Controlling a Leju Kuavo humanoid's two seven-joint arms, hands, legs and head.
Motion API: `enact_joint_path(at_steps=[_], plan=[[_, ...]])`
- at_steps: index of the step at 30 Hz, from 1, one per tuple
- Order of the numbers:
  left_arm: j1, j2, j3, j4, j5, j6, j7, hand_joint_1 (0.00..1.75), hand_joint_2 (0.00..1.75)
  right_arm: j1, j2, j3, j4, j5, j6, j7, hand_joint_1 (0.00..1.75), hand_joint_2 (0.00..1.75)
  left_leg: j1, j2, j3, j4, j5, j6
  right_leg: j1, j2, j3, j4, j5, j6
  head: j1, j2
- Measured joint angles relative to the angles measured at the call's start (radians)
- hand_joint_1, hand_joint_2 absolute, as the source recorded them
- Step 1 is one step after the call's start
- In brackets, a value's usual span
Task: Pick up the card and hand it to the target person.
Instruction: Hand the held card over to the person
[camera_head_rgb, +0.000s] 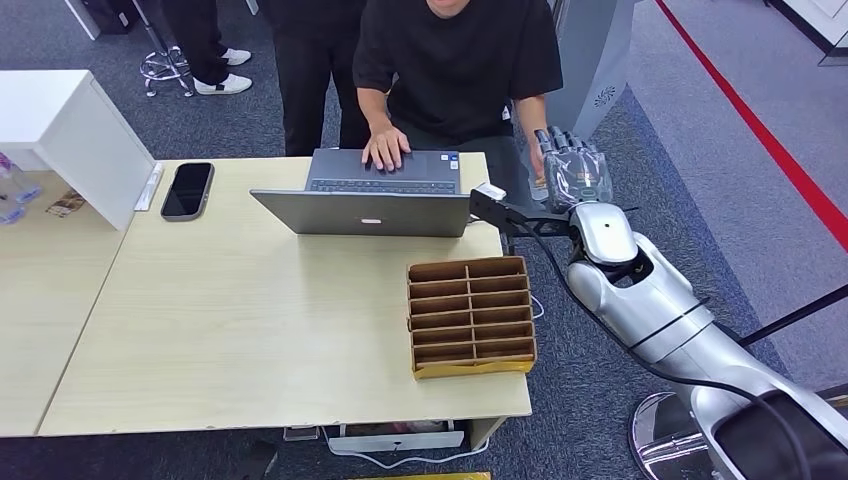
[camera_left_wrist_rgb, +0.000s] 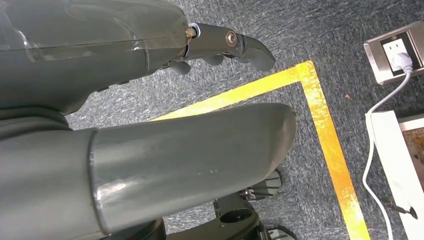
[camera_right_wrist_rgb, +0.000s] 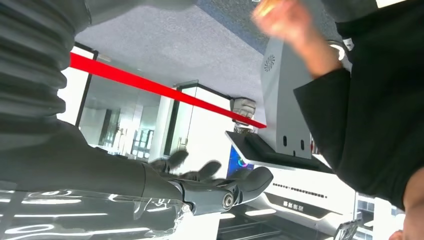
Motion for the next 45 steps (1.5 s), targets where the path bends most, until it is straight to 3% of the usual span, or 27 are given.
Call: enact_joint_path(at_steps=[10, 12, 14, 17, 21, 27, 35, 45], plan=[[0.004, 0.000, -0.001, 0.000, 0.004, 0.002, -0.010, 0.00, 0.00, 0.037, -0.017, -0.012, -0.052, 0.107, -0.192, 0.016, 0.00, 1.75, 0.000, 0.000, 0.000, 0.000, 0.000, 0.000, 0.000, 0.000, 0.000, 0.000, 0.000, 0.000, 0.000, 0.000], [0.009, 0.000, -0.001, 0.000, 0.008, 0.004, -0.014, 0.00, 0.00, 0.074, -0.021, -0.032, -0.091, 0.155, -0.290, 0.010, 0.00, 1.75, 0.000, -0.001, 0.000, 0.001, 0.000, 0.000, 0.000, -0.001, 0.000, 0.000, 0.000, 0.000, 0.000, 0.000], [0.017, -0.001, -0.001, 0.000, 0.013, 0.007, -0.021, 0.00, 0.00, 0.141, -0.023, -0.073, -0.160, 0.226, -0.450, -0.012, 0.00, 1.75, 0.000, -0.002, 0.000, 0.001, 0.000, 0.000, 0.000, -0.001, 0.000, 0.000, 0.000, 0.000, 0.000, 0.000], [0.029, -0.002, -0.001, 0.000, 0.022, 0.013, -0.031, 0.00, 0.00, 0.250, -0.006, -0.143, -0.269, 0.207, -0.597, -0.120, 0.00, 1.75, 0.000, -0.002, 0.000, 0.000, -0.001, 0.000, 0.000, -0.001, 0.000, 0.000, 0.000, 0.000, 0.000, 0.000], [0.044, -0.004, 0.001, 0.000, 0.041, 0.023, -0.049, 0.00, 0.00, 0.411, 0.066, -0.257, -0.398, -0.067, -0.615, -0.373, 0.00, 1.75, 0.000, -0.002, -0.001, 0.000, -0.001, 0.000, 0.000, -0.002, 0.000, 0.000, -0.001, 0.000, 0.000, 0.000], [0.060, -0.004, 0.004, 0.000, 0.065, 0.030, -0.073, 0.00, 0.00, 0.567, 0.158, -0.357, -0.480, -0.352, -0.614, -0.547, 0.00, 1.75, 0.001, -0.002, -0.001, -0.001, 0.000, 0.000, 0.000, -0.002, 0.000, 0.000, -0.001, 0.000, 0.000, 0.000], [0.071, -0.003, 0.011, 0.000, 0.088, 0.038, -0.088, 0.00, 0.00, 0.688, 0.244, -0.398, -0.477, -0.491, -0.612, -0.644, 0.00, 1.75, 0.000, -0.002, -0.001, 0.000, -0.001, 0.000, 0.000, -0.001, 0.000, 0.000, -0.001, 0.000, 0.000, 0.000], [0.077, -0.003, 0.012, 0.000, 0.091, 0.039, -0.093, 0.00, 0.00, 0.727, 0.300, -0.414, -0.450, -0.519, -0.612, -0.659, 0.00, 1.75, 0.000, -0.002, -0.001, 0.000, 0.000, 0.000, 0.000, -0.001, 0.000, 0.000, -0.001, 0.000, 0.000, 0.000]])
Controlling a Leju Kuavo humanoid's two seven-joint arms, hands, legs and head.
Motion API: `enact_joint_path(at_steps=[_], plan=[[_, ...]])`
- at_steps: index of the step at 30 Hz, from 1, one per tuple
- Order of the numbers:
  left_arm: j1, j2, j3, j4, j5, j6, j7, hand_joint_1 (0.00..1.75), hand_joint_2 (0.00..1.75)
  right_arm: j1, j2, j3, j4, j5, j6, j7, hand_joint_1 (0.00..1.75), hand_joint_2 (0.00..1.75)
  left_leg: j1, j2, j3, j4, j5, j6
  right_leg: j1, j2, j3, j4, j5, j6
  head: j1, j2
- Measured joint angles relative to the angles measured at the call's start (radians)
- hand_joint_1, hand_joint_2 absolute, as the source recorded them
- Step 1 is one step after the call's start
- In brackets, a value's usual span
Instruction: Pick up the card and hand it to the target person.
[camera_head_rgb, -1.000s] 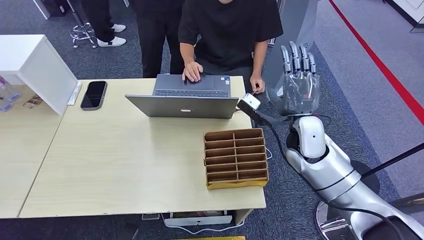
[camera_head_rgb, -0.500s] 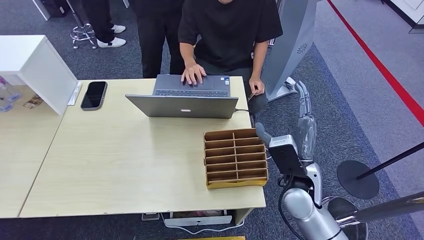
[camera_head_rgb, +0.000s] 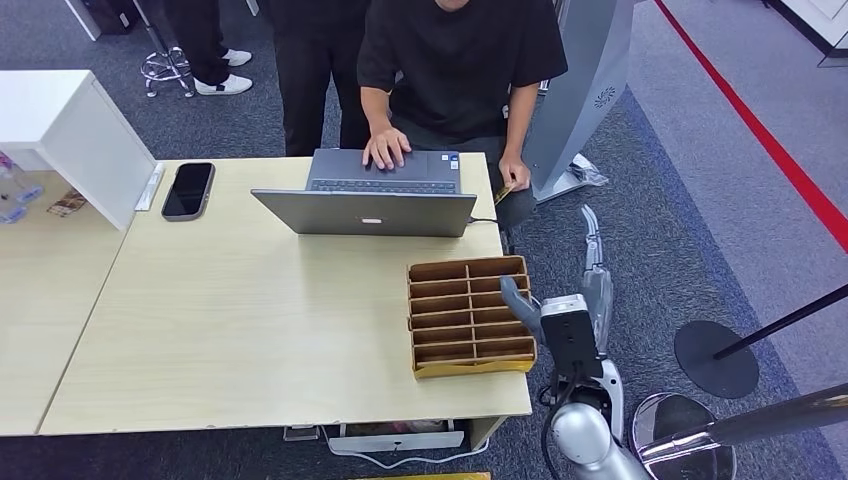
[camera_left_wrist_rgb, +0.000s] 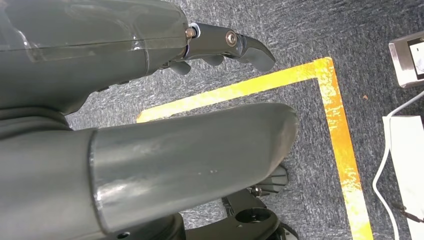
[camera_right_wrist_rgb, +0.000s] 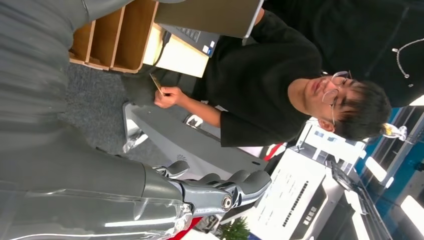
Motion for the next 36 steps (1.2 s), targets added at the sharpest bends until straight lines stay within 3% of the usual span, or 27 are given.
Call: enact_joint_path(at_steps=[13, 26, 36], plan=[[0.001, 0.000, 0.000, 0.000, 0.002, 0.002, 0.001, 0.00, 0.00, 0.008, 0.028, -0.007, 0.029, -0.028, 0.000, -0.010, 0.00, 1.75, 0.000, 0.000, 0.000, 0.000, 0.000, 0.000, 0.000, 0.000, 0.000, 0.000, 0.000, 0.000, 0.000, 0.000], [-0.006, 0.004, 0.008, 0.000, 0.016, -0.020, 0.032, 0.00, 0.00, 0.021, 0.094, 0.016, 0.138, -0.067, 0.002, -0.037, 0.00, 1.75, 0.000, 0.000, 0.000, 0.000, 0.000, 0.000, 0.000, 0.000, 0.000, 0.000, 0.000, 0.000, 0.000, 0.000], [0.002, 0.005, 0.019, 0.000, 0.023, 0.011, -0.002, 0.00, 0.00, 0.024, 0.083, 0.085, 0.170, -0.274, 0.002, -0.012, 0.00, 1.75, 0.000, 0.000, 0.000, 0.000, 0.000, 0.000, 0.000, 0.000, 0.000, 0.000, 0.000, 0.000, 0.000, 0.000]])
